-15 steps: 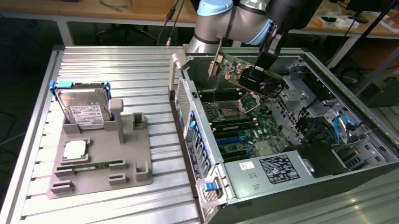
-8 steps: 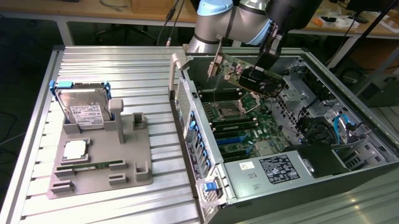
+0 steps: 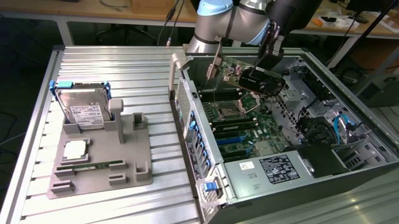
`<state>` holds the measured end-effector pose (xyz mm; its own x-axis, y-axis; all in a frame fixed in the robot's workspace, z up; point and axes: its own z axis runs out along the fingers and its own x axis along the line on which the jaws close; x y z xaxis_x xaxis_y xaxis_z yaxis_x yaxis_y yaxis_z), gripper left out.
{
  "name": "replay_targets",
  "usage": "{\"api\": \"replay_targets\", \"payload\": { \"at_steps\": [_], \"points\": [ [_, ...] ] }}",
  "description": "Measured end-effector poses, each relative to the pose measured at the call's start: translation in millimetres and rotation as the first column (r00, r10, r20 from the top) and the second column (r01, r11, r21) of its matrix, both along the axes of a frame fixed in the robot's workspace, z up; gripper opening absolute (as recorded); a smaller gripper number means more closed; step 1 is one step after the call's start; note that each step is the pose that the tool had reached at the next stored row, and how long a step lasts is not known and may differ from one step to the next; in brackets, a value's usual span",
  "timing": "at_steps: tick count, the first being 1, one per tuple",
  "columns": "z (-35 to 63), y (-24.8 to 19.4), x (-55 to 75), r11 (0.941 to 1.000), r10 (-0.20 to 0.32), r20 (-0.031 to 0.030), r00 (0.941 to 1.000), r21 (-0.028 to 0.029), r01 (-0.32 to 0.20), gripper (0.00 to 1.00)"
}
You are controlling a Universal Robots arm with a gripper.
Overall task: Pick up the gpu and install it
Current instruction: 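Insert the gpu into the slot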
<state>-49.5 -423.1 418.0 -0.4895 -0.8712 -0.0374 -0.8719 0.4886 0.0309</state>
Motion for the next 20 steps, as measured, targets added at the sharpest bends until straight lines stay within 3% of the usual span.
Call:
{"api": "replay_targets", "payload": {
  "at_steps": [8, 20],
  "points": [
    [0.0, 0.0, 0.0, 0.9961, 0.088, 0.0000, 0.9961, 0.0000, -0.088, 0.27],
    [0.0, 0.0, 0.0, 0.9764, 0.216, 0.0000, 0.9764, -0.0001, -0.216, 0.27]
  ]
}}
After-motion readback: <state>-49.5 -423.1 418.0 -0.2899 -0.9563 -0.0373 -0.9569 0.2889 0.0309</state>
